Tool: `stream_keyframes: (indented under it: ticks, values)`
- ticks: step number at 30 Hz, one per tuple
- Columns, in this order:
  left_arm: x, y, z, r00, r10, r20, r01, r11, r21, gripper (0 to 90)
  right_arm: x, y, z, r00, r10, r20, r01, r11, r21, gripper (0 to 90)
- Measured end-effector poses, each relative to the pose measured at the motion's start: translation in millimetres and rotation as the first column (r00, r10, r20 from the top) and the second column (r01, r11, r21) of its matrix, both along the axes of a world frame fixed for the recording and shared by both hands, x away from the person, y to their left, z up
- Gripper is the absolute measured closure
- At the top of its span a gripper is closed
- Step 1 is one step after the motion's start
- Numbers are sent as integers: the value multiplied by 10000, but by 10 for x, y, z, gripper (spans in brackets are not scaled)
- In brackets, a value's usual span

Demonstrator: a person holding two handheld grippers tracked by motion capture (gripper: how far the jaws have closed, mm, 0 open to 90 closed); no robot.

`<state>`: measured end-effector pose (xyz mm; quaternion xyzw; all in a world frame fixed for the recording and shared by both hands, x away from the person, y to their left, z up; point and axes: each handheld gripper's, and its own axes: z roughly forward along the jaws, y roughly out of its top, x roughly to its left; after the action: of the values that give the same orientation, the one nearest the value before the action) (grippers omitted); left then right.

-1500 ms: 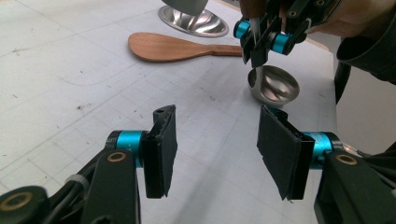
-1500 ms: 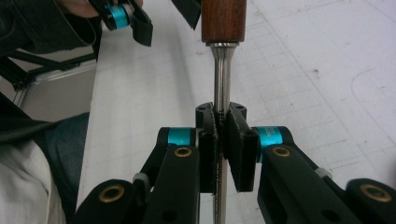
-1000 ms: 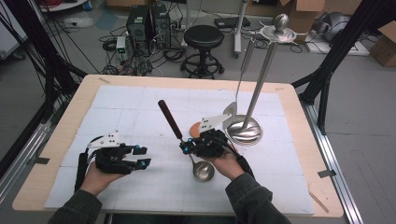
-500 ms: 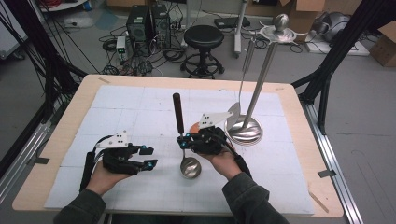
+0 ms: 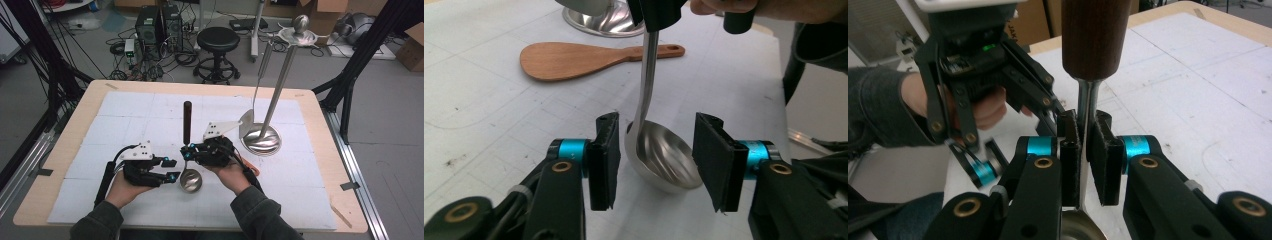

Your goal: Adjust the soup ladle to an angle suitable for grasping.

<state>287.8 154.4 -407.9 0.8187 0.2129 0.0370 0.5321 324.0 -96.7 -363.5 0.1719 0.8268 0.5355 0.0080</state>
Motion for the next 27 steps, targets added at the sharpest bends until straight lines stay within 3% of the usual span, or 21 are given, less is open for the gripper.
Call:
stream_keyframes:
  ticks: [9, 15, 21, 27]
  values:
    - [25, -100, -12, 9997, 165, 161, -166, 9998, 91, 605, -26, 65, -21, 10000, -37, -41, 37, 10000, 78, 833]
    - [36, -105, -6, 9976, 617, 325, -620, 9981, 63, 724, -45, 109, -26, 10000, 9, 16, -10, 9999, 113, 833]
    - [33, -112, -7, 9983, 502, 312, -499, 9987, -112, 814, -51, 116, -33, 9998, -172, -72, 173, 9997, 171, 832]
    - [14, -115, -2, 9974, 359, 619, -362, 9993, 39, 836, -48, 101, -44, 9999, -54, -152, 59, 9995, 311, 793]
